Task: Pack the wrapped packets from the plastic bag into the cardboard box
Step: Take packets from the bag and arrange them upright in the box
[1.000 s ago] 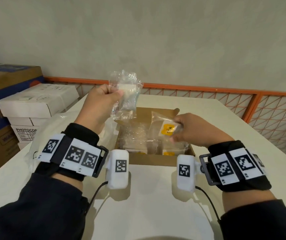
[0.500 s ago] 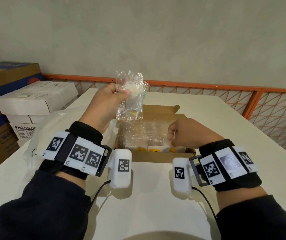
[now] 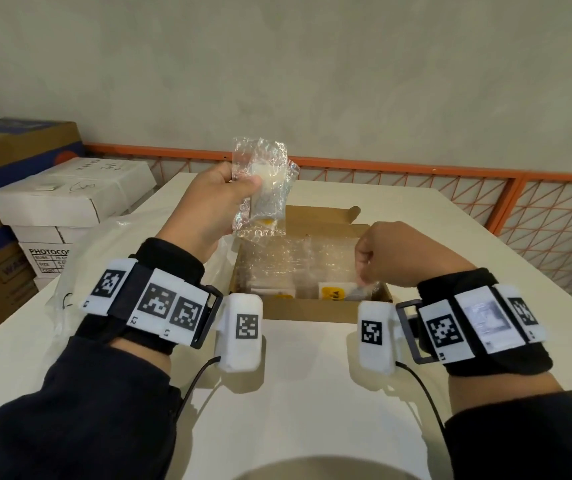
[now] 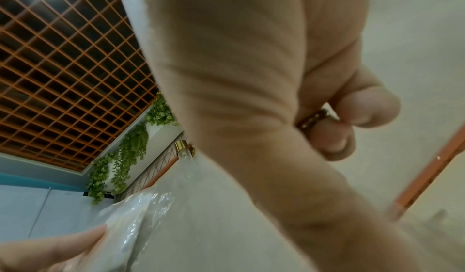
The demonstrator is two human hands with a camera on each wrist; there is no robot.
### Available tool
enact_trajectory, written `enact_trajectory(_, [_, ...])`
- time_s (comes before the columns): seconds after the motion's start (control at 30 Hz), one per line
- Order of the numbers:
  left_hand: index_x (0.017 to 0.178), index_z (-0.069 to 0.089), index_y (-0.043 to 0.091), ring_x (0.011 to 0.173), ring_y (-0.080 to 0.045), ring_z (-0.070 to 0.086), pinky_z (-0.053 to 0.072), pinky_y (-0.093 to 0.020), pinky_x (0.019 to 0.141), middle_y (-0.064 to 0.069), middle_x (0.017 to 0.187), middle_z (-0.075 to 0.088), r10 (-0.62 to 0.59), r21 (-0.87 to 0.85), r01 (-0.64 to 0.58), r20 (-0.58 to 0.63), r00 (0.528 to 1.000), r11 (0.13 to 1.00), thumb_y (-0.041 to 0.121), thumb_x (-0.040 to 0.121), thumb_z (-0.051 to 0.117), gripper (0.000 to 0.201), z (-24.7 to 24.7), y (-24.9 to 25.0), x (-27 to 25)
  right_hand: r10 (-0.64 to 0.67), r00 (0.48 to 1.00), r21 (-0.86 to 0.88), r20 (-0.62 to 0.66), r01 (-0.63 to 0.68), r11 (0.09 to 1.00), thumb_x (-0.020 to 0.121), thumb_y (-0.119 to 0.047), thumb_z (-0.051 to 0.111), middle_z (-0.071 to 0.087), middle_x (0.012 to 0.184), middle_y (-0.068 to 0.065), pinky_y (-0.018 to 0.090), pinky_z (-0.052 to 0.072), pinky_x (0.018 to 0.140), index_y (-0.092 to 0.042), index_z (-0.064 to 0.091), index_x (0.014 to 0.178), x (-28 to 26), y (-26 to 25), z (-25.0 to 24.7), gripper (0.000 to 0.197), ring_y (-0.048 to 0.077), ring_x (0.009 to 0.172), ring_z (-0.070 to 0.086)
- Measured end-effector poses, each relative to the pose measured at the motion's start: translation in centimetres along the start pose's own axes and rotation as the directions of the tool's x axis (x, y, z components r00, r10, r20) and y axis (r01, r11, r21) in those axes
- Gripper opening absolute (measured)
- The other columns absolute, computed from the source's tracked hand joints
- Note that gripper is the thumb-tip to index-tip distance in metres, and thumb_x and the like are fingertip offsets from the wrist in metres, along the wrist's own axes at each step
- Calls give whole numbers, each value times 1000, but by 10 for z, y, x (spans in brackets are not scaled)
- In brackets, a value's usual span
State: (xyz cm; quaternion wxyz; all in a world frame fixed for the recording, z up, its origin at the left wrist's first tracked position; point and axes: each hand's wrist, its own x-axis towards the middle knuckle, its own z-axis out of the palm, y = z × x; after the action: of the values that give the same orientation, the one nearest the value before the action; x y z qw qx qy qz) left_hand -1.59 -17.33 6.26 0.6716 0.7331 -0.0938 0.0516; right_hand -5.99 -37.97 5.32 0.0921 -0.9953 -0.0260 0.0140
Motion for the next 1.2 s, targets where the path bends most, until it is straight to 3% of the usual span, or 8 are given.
enact_trajectory(0.17, [87,62,27,97,-17,59,46,-44,95,5,95,63,14,7,-14,20,1000,1000,20,91,55,10,2,0,-1,68,992,-69,103,-61,996,73,3,63,51,66,-4,18,36,53,-17,52,54,5,0,9,30,17,71,54])
enact_trajectory(0.3, [83,62,27,83,-13,59,51,-35,76,5,86,63,10,-19,-10,49,999,1000,19,93,53,16,3,-2,-1,87,990,-54,111,-82,995,73,-1,67,52,67,-4,19,36,56,-18,53,59,6,0,9,26,17,74,52])
enact_trajectory(0.4, [73,58,26,60,-7,52,45,-24,58,10,66,57,8,-22,-7,62,998,1000,20,94,52,23,8,-4,-3,32,999,68,-10,-31,997,75,-11,71,55,77,-7,16,33,56,-19,65,90,3,3,1,18,7,69,49])
enact_trajectory(0.53, [70,50,20,58,-13,42,39,-30,62,5,63,47,-7,32,4,105,994,999,26,93,52,25,16,-9,-4,-118,951,445,-284,240,862,76,-25,74,52,109,-11,12,38,67,-34,45,131,-2,-16,-6,63,1,83,51])
enact_trajectory(0.67, [82,57,13,67,-16,56,47,-28,61,-2,75,60,-29,-34,37,212,977,999,27,96,46,23,25,-8,-9,-297,930,470,-218,367,803,78,-38,70,46,134,-12,4,40,78,-26,32,143,-4,-39,1,77,-2,101,50])
enact_trajectory(0.8, [99,60,5,91,-15,62,52,-34,79,-7,99,63,-41,-183,116,372,927,976,47,97,30,51,24,-6,-9,-332,902,541,-278,432,721,84,-46,59,53,135,-11,23,43,100,-27,40,139,-1,-43,6,62,2,119,51])
enact_trajectory(0.97, [90,60,19,87,-14,62,53,-32,79,0,99,61,-3,-183,79,379,926,980,26,96,45,18,24,-5,-11,-166,907,681,-386,402,612,97,-11,44,61,123,-4,43,49,97,-22,52,129,5,-38,8,35,15,114,58])
enact_trajectory(1.2, [97,47,27,79,-13,61,54,-22,62,-3,103,57,34,-222,5,173,984,975,-8,83,58,40,29,-13,-7,-63,867,730,-495,454,511,93,-8,52,69,90,-8,23,54,73,-26,65,97,9,-33,9,22,0,79,66])
